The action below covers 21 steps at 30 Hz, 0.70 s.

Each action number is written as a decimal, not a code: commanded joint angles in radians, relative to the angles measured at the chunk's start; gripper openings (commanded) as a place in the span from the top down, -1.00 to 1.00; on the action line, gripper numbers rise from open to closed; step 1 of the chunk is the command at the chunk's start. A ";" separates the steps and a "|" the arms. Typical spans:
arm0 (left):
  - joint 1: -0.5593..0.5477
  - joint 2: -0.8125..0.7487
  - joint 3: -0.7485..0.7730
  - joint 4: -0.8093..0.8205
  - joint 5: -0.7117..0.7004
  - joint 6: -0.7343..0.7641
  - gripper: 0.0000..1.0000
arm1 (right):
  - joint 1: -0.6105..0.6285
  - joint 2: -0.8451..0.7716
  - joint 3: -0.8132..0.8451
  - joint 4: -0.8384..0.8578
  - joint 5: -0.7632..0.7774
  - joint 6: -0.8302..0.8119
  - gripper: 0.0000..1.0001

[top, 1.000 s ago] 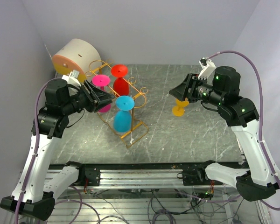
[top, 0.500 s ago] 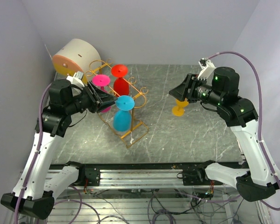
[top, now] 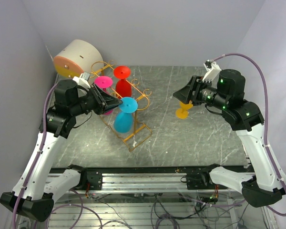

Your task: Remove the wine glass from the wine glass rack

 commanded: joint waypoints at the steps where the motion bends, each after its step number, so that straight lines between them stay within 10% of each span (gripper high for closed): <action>1: -0.007 -0.001 0.015 0.015 0.001 0.006 0.52 | 0.001 -0.018 -0.003 0.028 0.010 -0.008 0.01; 21: -0.008 -0.061 0.004 0.036 -0.031 -0.069 0.86 | 0.002 -0.029 -0.018 0.051 0.038 0.008 0.01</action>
